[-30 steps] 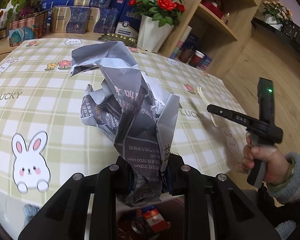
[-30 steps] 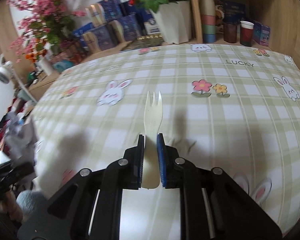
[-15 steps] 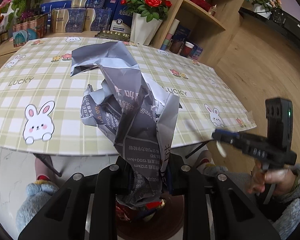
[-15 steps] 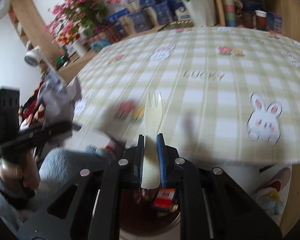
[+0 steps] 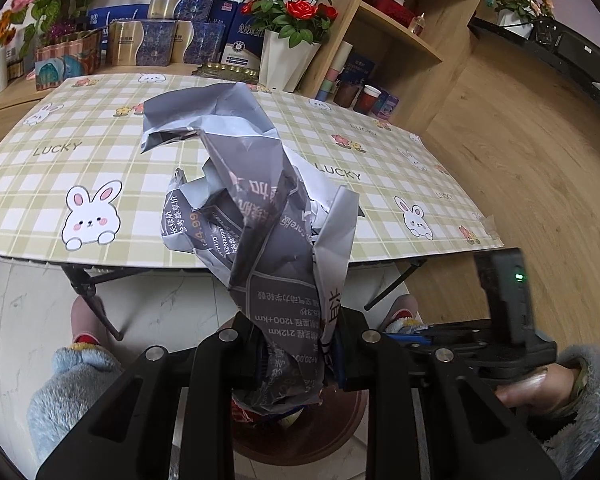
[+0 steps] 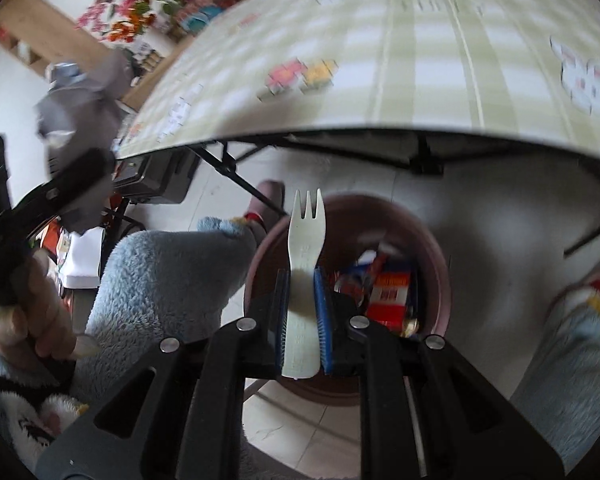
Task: Collect trash
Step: 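Carry the fork and paper over the bin and release both into it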
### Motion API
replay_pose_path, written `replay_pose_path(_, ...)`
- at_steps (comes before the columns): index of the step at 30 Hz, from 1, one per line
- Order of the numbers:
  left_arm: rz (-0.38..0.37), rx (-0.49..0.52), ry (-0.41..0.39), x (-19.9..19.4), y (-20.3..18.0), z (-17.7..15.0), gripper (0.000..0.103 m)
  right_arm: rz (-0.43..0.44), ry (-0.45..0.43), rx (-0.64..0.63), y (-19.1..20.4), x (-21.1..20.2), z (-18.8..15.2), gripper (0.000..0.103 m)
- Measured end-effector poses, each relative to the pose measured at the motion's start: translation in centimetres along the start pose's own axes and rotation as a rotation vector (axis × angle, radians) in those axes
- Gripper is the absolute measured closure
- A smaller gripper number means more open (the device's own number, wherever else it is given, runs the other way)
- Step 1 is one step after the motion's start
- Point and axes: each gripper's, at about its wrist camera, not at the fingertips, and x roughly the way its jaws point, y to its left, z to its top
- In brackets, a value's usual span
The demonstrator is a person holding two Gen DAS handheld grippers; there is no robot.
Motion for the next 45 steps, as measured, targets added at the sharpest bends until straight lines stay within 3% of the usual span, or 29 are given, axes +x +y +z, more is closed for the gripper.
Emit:
replay_pose_path(6,-0.004,-0.026,0.023,0.2,0.6,-1.0,0.079,-0.010,0.036,0.046,-0.4,1.5,0.1,0.085)
replay_pose_path(13,-0.009,-0.032,0.048,0.7,0.9,-1.8,0.079,-0.019,-0.005,0.042,-0.4,0.8,0.0,0.068)
replay_pose_path(15,-0.011,-0.029,0.059,1.0,0.8,-2.0,0.079,-0.040,-0.051,0.017,-0.1,-0.1,0.2,0.056)
replay_pose_path(17,-0.013,-0.027,0.072,1.3,0.7,-2.3,0.079,-0.074,-0.116,-0.007,0.1,-1.4,0.4,0.023)
replay_pose_path(21,-0.025,-0.017,0.113,2.3,0.2,-3.1,0.079,-0.139,-0.242,-0.044,0.5,-4.0,0.9,0.008)
replay_pose_path(25,-0.032,0.001,0.166,3.6,-0.4,-4.0,0.079,-0.240,-0.361,-0.075,0.6,-6.7,1.2,0.006)
replay_pose_path(32,-0.033,0.011,0.285,6.5,-0.9,-5.0,0.078,-0.285,-0.473,-0.053,-0.5,-9.2,1.5,0.006)
replay_pose_path(37,-0.044,0.011,0.370,8.6,-0.8,-5.8,0.078,-0.297,-0.483,-0.021,-1.4,-9.5,1.1,0.006)
replay_pose_path(42,-0.046,0.034,0.397,9.3,-1.1,-6.0,0.076,-0.301,-0.460,0.013,-2.1,-8.9,0.8,0.006)
replay_pose_path(44,-0.051,0.039,0.401,9.5,-1.3,-6.1,0.067,-0.300,-0.456,0.019,-2.1,-8.8,0.8,0.006)
replay_pose_path(45,-0.050,0.042,0.400,9.5,-1.4,-6.1,0.056,-0.301,-0.455,0.021,-2.1,-8.7,0.7,0.006)
